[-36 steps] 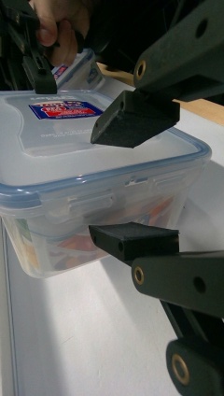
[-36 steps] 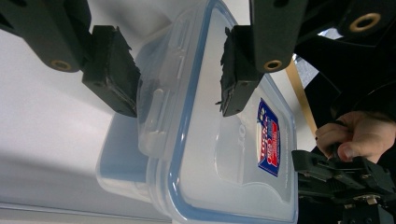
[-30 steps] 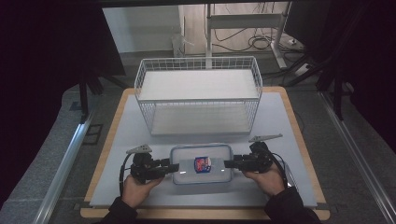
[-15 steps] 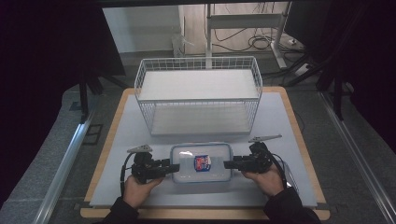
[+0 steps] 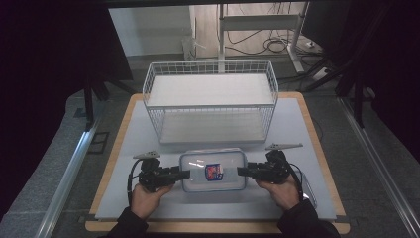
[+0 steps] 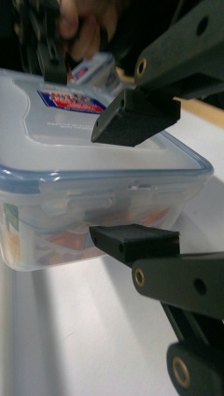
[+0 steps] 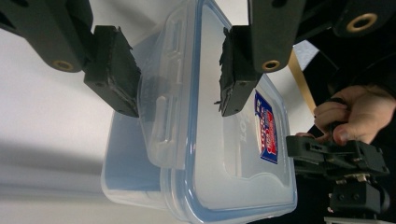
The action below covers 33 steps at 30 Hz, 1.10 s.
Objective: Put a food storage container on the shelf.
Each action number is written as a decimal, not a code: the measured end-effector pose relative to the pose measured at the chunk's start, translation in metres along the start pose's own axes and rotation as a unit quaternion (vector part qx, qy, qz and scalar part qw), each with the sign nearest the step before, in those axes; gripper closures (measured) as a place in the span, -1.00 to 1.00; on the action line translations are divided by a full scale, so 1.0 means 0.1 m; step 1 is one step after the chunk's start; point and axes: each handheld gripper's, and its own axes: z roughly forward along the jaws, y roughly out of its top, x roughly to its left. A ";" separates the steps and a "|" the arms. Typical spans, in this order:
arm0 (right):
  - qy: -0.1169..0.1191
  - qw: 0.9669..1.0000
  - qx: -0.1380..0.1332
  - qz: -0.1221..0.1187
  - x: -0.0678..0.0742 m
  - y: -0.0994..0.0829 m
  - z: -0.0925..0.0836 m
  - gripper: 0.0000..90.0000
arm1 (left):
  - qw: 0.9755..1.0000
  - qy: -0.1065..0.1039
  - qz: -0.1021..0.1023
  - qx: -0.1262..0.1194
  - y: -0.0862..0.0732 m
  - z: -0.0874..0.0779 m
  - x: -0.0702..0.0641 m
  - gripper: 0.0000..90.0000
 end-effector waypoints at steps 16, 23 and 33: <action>0.015 0.999 -0.030 -0.012 0.05 0.20 -0.13 0.11 | 0.998 -0.039 0.012 -0.044 0.25 -0.16 -0.03 0.19; 0.019 0.999 -0.038 -0.014 0.06 0.34 -0.21 0.11 | 0.998 -0.040 0.020 -0.045 0.40 -0.21 -0.09 0.20; 0.032 0.998 -0.052 -0.018 0.12 0.64 -0.28 0.11 | 0.998 -0.030 0.035 -0.052 0.75 -0.39 -0.20 0.20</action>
